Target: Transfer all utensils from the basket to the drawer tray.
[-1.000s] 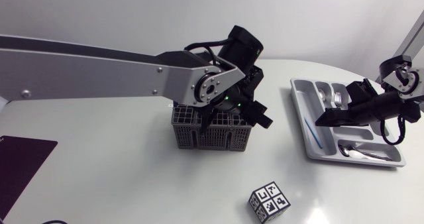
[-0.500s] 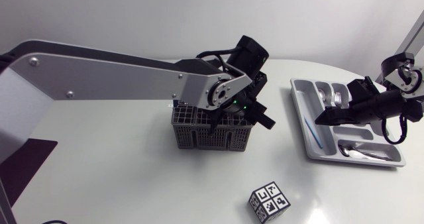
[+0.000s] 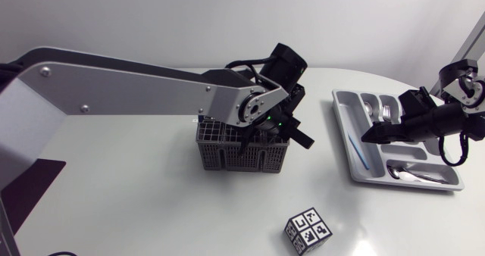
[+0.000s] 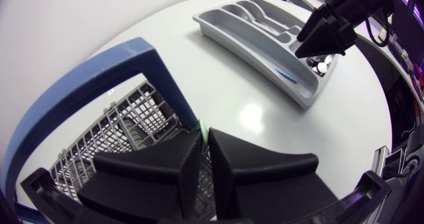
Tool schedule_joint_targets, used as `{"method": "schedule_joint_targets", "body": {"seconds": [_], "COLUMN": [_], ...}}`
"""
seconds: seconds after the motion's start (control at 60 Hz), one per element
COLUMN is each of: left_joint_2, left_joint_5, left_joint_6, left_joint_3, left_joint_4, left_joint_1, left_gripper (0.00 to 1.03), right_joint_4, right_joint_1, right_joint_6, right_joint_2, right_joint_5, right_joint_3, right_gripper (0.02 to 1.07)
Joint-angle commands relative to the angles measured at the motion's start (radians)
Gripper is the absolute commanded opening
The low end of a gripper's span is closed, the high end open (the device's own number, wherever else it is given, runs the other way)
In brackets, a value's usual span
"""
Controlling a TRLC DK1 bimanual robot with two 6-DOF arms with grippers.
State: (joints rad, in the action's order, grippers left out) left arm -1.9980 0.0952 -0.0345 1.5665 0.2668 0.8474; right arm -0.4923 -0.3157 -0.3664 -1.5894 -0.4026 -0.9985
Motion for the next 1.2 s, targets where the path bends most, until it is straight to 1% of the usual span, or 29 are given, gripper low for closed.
{"method": "schedule_joint_targets", "body": {"seconds": [0.0, 0.183, 0.3, 0.35, 0.433, 0.517, 0.55, 0.683, 0.867, 1.0, 1.067, 1.133, 1.183], "left_joint_2": [0.021, 0.068, 0.100, 0.111, 0.131, 0.142, 0.148, 0.166, 0.196, 0.219, 0.231, 0.235, 0.235], "left_joint_5": [0.008, -0.002, -0.028, -0.046, -0.107, -0.152, -0.184, -0.247, -0.281, -0.307, -0.348, -0.371, -0.410], "left_joint_6": [0.007, 0.019, 0.030, 0.035, 0.067, 0.088, 0.097, 0.114, 0.105, 0.071, 0.050, 0.039, 0.033], "left_joint_3": [-0.006, -0.043, -0.071, -0.079, -0.092, -0.103, -0.112, -0.140, -0.187, -0.187, -0.180, -0.171, -0.152], "left_joint_4": [-0.008, -0.043, -0.072, -0.074, -0.083, -0.092, -0.098, -0.127, -0.193, -0.193, -0.187, -0.179, -0.164], "left_joint_1": [-0.004, -0.011, -0.016, -0.022, -0.039, -0.057, -0.068, -0.087, -0.077, -0.068, -0.068, -0.074, -0.084], "left_gripper": [0.06, 0.04, 0.04, 0.04, 0.04, 0.04, 0.04, 0.04, 0.04, 0.04, 0.04, 0.04, 0.04], "right_joint_4": [0.006, 0.008, 0.009, 0.009, 0.009, 0.009, 0.009, 0.008, 0.006, 0.004, 0.001, 0.000, -0.002], "right_joint_1": [0.004, 0.006, 0.007, 0.007, 0.007, 0.007, 0.007, 0.012, 0.023, 0.029, 0.035, 0.038, 0.041], "right_joint_6": [0.012, 0.012, 0.012, 0.012, 0.014, 0.012, 0.012, 0.015, 0.017, 0.011, 0.006, 0.001, -0.005], "right_joint_2": [0.017, 0.019, 0.019, 0.020, 0.023, 0.023, 0.025, 0.028, 0.034, 0.039, 0.046, 0.055, 0.063], "right_joint_5": [0.001, 0.001, 0.001, 0.001, 0.001, 0.001, 0.001, 0.001, 0.001, -0.001, -0.002, -0.002, -0.004], "right_joint_3": [0.031, 0.032, 0.034, 0.034, 0.035, 0.038, 0.038, 0.038, 0.037, 0.038, 0.041, 0.043, 0.044], "right_gripper": [1.02, 1.02, 1.02, 1.02, 1.02, 1.02, 1.02, 1.02, 1.02, 1.02, 1.02, 1.02, 1.02]}}
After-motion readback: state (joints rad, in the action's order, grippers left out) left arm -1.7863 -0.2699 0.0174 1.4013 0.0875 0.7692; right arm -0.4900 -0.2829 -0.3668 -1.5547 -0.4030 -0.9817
